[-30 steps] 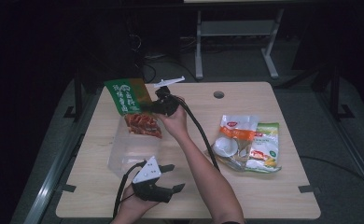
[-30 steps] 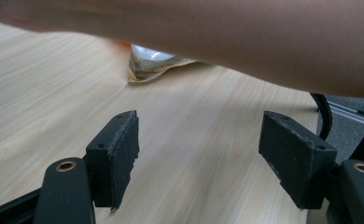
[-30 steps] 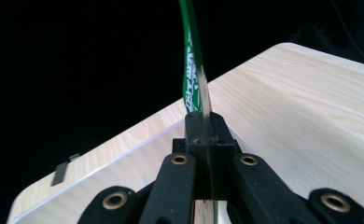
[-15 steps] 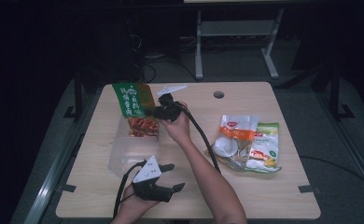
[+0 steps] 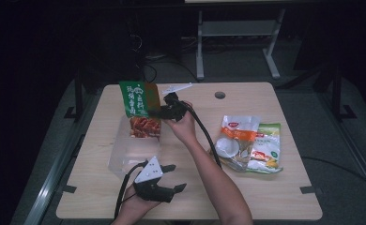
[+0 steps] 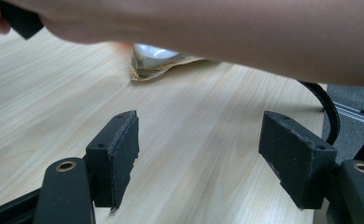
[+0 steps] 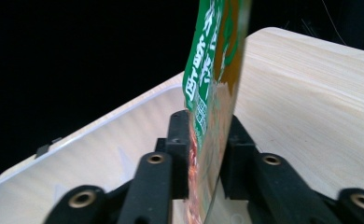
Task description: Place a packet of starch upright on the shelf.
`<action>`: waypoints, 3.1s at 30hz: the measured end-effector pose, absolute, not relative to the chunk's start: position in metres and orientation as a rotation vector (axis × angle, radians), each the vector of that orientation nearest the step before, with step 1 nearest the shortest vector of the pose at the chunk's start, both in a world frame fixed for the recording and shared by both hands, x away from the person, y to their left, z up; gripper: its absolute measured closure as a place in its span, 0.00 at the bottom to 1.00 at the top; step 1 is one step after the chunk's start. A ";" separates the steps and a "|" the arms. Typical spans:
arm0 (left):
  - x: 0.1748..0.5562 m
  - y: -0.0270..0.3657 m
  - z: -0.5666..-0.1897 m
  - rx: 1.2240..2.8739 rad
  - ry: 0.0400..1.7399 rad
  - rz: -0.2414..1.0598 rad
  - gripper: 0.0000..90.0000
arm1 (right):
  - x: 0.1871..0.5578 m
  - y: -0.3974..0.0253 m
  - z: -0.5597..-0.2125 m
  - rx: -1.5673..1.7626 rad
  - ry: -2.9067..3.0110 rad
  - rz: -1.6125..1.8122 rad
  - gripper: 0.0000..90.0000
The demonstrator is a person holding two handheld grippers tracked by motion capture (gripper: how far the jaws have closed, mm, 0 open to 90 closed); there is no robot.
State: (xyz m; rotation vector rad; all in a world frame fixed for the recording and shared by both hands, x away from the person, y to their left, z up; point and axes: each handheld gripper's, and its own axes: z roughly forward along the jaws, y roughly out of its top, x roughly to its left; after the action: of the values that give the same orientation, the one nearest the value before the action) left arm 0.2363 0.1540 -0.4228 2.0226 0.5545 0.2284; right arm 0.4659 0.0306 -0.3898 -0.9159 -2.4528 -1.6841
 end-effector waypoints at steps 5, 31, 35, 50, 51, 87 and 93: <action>0.236 0.153 -0.423 2.020 0.554 0.226 0.32 | 0.465 0.019 -0.380 -0.933 -2.450 -1.684 0.70; 0.239 0.148 -0.427 2.024 0.562 0.185 0.31 | 0.436 -0.055 -0.364 -0.927 -2.524 -1.563 0.56; 0.239 0.145 -0.428 2.019 0.569 0.175 0.31 | 0.429 -0.069 -0.362 -0.935 -2.539 -1.549 0.55; 0.247 0.132 -0.422 2.022 0.542 0.162 0.33 | 0.401 -0.134 -0.360 -1.039 -2.569 -1.468 0.52; 0.247 0.130 -0.421 2.024 0.545 0.161 0.33 | 0.399 -0.137 -0.360 -1.049 -2.571 -1.460 0.52; 0.244 0.120 -0.422 2.039 0.514 0.167 0.30 | 0.342 -0.245 -0.383 -1.342 -2.551 -1.353 0.50; 0.244 0.120 -0.423 2.042 0.513 0.166 0.30 | 0.338 -0.257 -0.387 -1.393 -2.542 -1.340 0.50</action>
State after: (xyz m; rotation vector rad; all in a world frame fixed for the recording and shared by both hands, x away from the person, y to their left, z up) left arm 0.2437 0.1204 -0.4229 2.0415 0.5128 0.1664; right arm 0.3381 -0.2569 -0.3866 -1.3934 -2.5424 -1.3399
